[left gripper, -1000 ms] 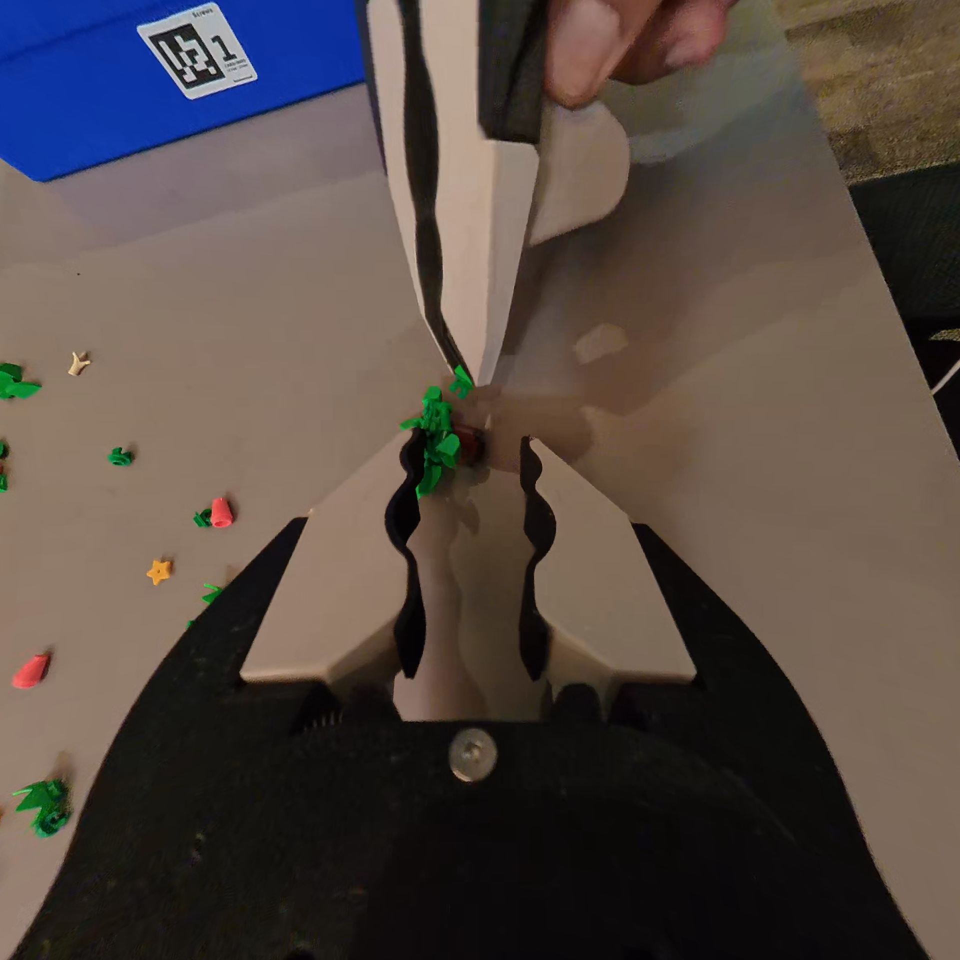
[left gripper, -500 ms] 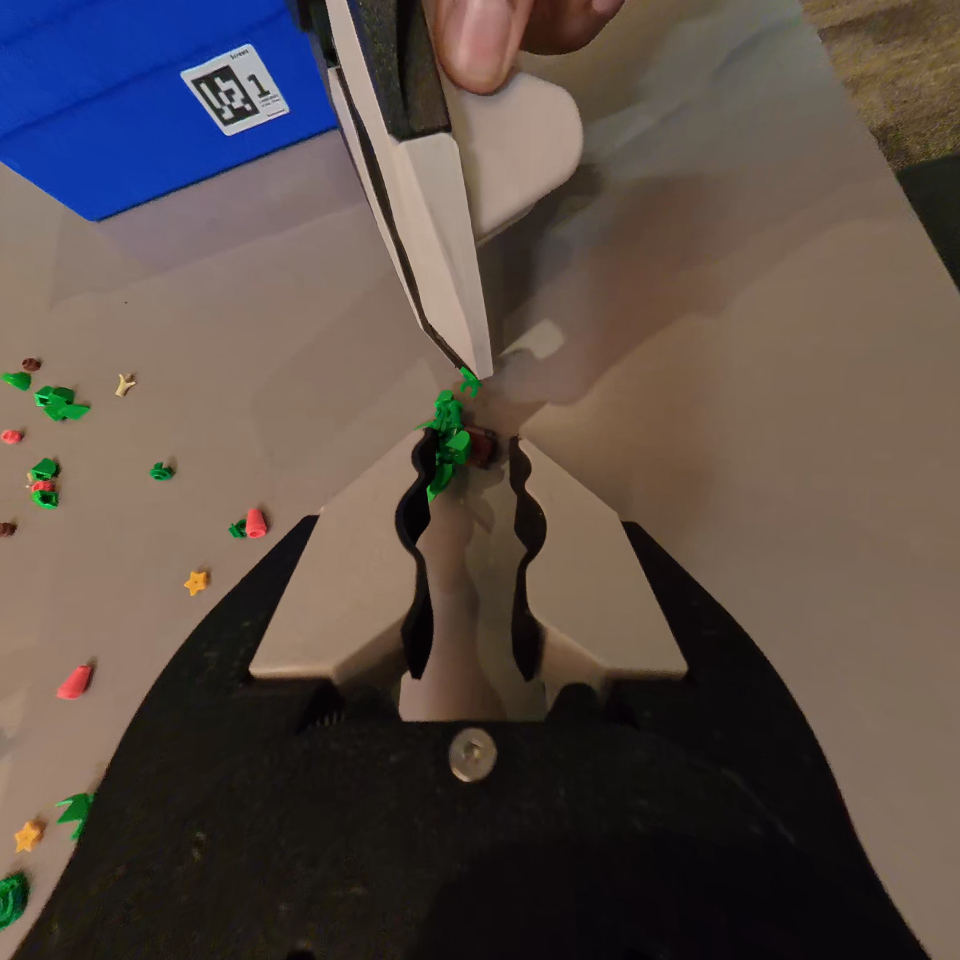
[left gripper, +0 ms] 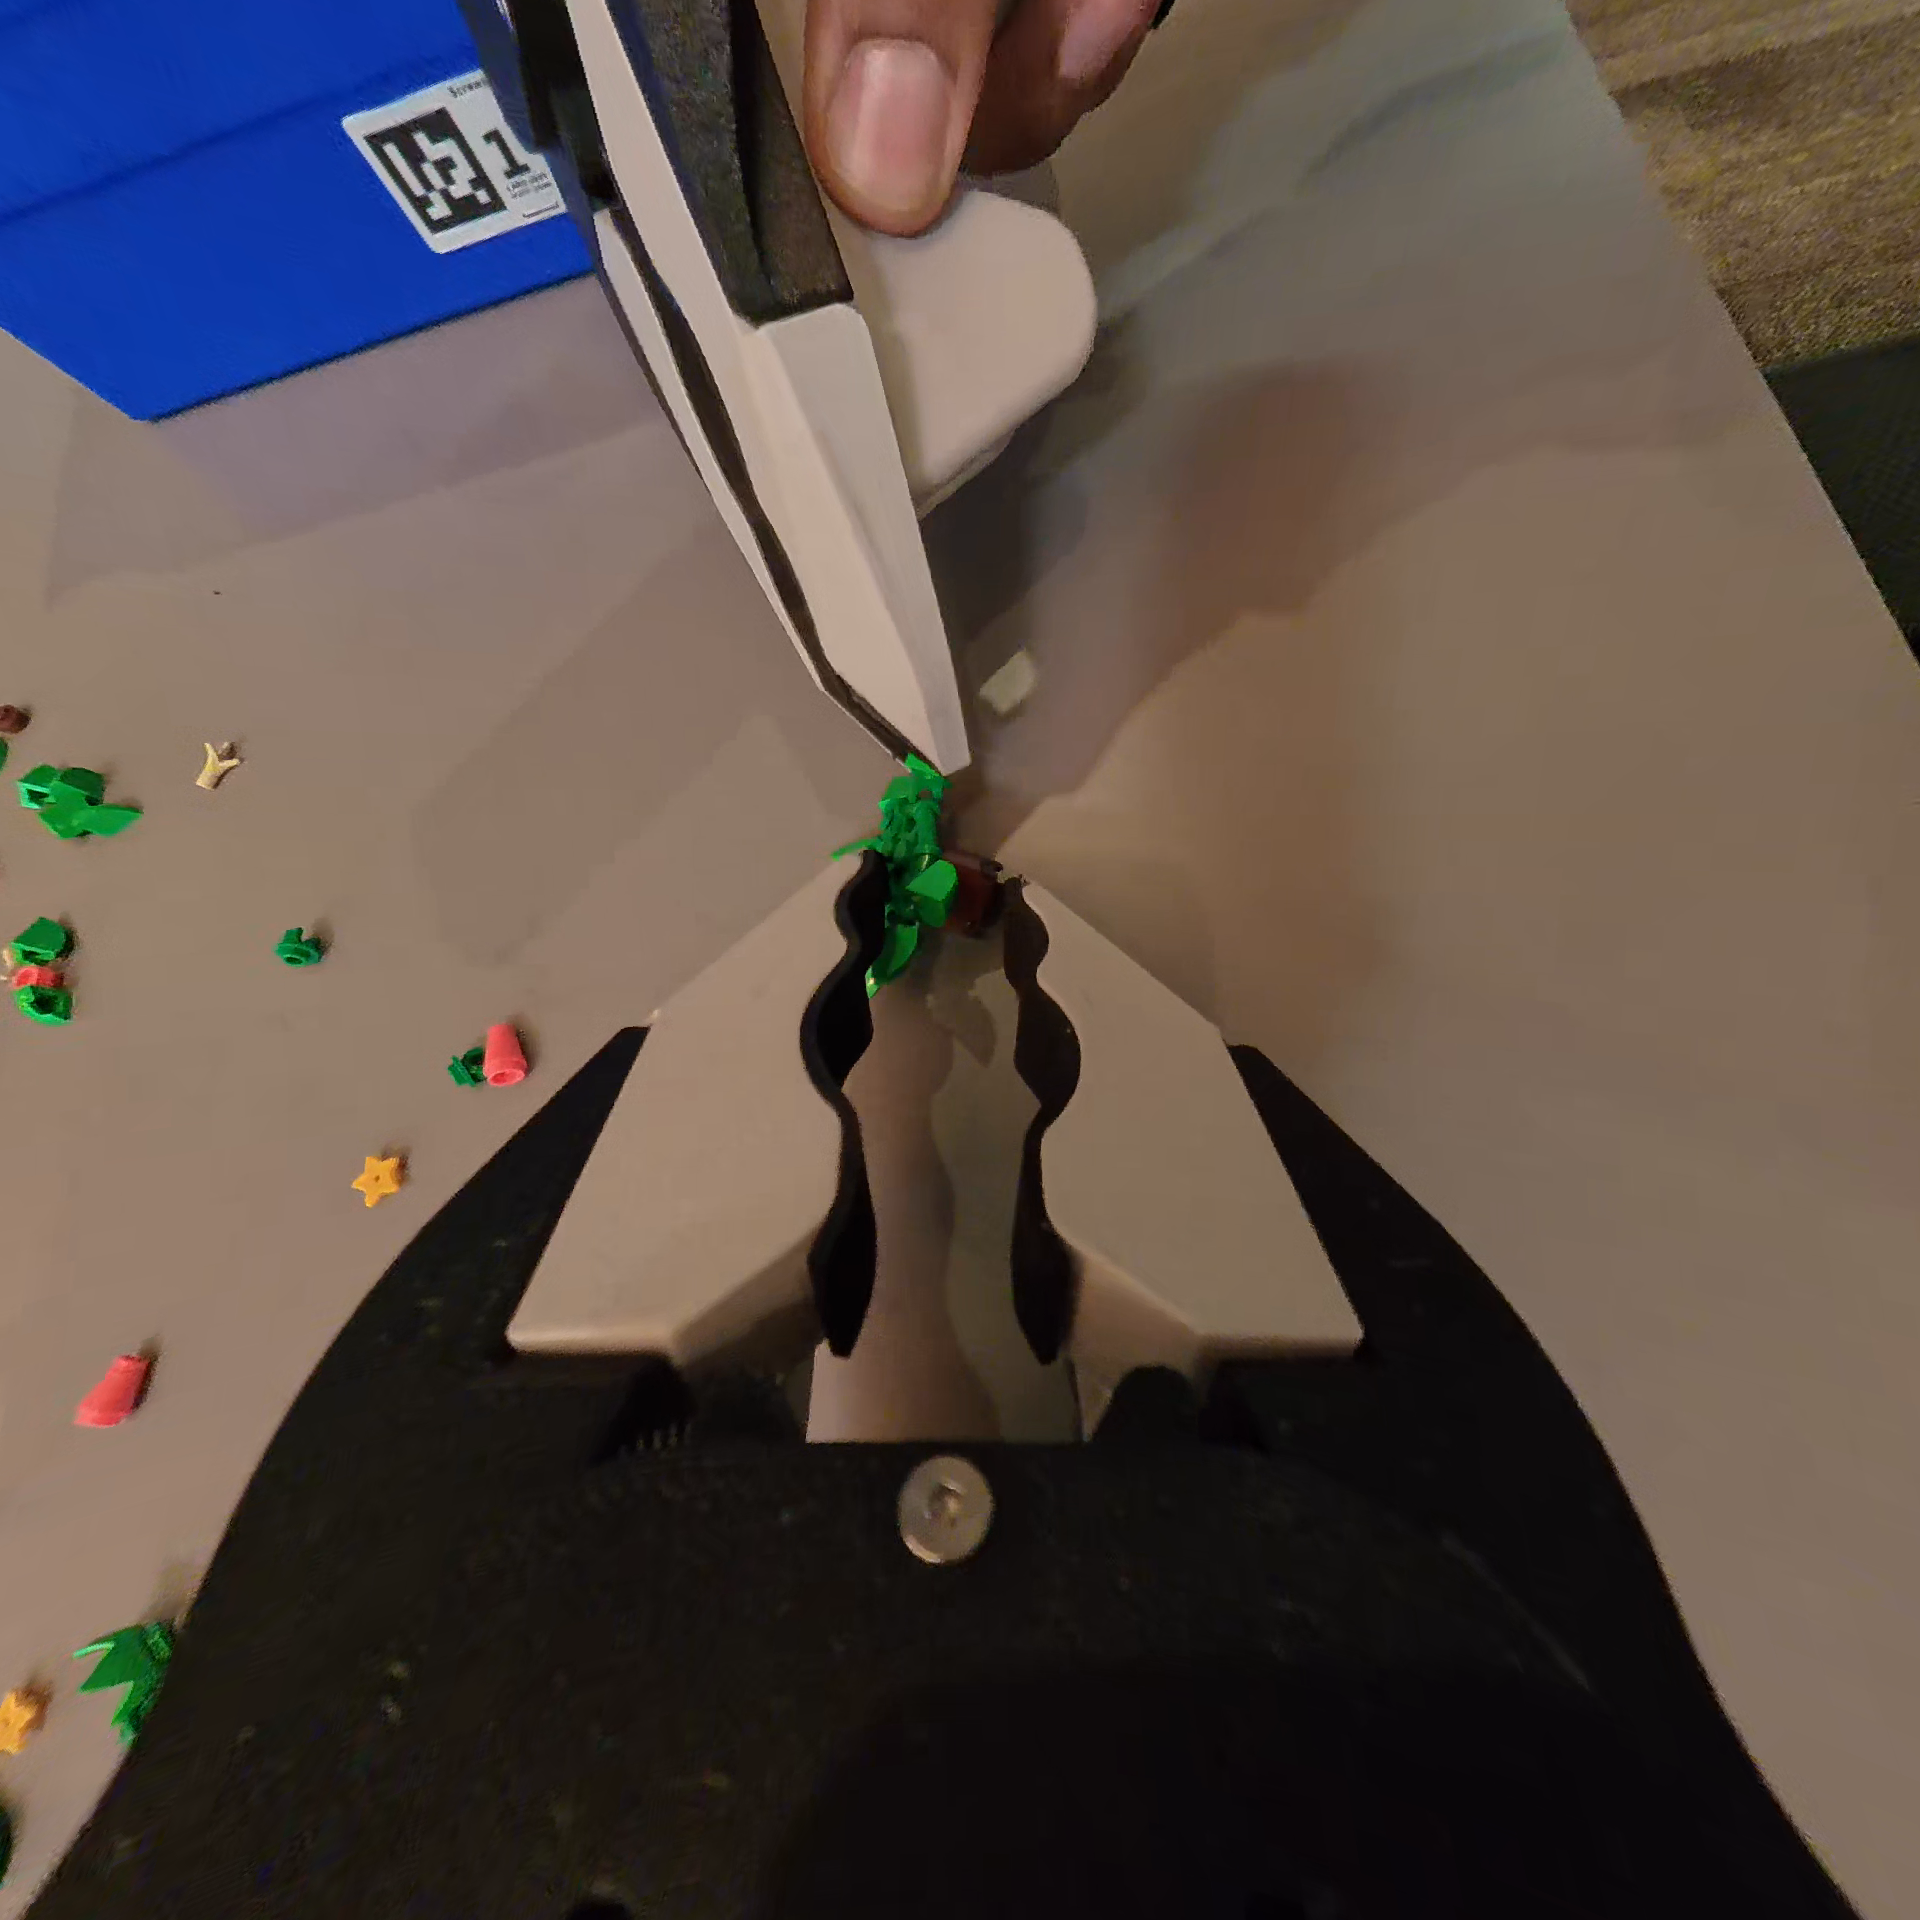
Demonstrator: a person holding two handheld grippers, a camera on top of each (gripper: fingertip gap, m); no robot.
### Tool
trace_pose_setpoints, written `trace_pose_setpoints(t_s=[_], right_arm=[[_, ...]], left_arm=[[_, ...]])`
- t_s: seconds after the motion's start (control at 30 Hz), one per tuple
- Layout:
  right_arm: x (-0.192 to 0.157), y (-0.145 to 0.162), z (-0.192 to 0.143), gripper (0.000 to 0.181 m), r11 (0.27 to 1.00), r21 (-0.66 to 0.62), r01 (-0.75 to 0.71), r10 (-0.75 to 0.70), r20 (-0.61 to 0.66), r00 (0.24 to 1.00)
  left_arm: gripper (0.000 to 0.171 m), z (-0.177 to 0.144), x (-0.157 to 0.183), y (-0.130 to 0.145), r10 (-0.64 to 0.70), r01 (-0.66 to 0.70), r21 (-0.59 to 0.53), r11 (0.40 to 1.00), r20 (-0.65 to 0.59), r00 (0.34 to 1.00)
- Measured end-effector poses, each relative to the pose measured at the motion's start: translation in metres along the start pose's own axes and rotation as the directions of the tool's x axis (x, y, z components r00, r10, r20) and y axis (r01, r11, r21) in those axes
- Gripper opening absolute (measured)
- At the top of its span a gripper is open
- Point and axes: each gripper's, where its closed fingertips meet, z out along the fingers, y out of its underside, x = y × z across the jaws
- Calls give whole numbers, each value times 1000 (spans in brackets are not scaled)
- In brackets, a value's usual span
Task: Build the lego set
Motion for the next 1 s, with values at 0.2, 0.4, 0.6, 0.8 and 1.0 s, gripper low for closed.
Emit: trace_pose_setpoints(t_s=[0.2,0.4,0.6,0.8,1.0], right_arm=[[1,-2,-1,7,999,17,29,-29,7,1000],[1,-7,-3,5,999,45,-2,0,41,999],[2,-8,-3,5,998,65,15,-16,23,1000],[1,-6,-2,6,960,153,233,-223,-81,972],[0,2,2,6,889,214,405,-366,-200,909]], left_arm=[[19,0,0,0,-8,8,-3,1000,-4,1000],[18,0,0,1,-5,5,-2,1000,-4,1000],[19,0,0,1,-3,3,-2,1000,-1,1000],[19,0,0,1,-6,6,-2,1000,-4,1000],[19,0,0,1,-11,11,-1,1000,-14,1000]])
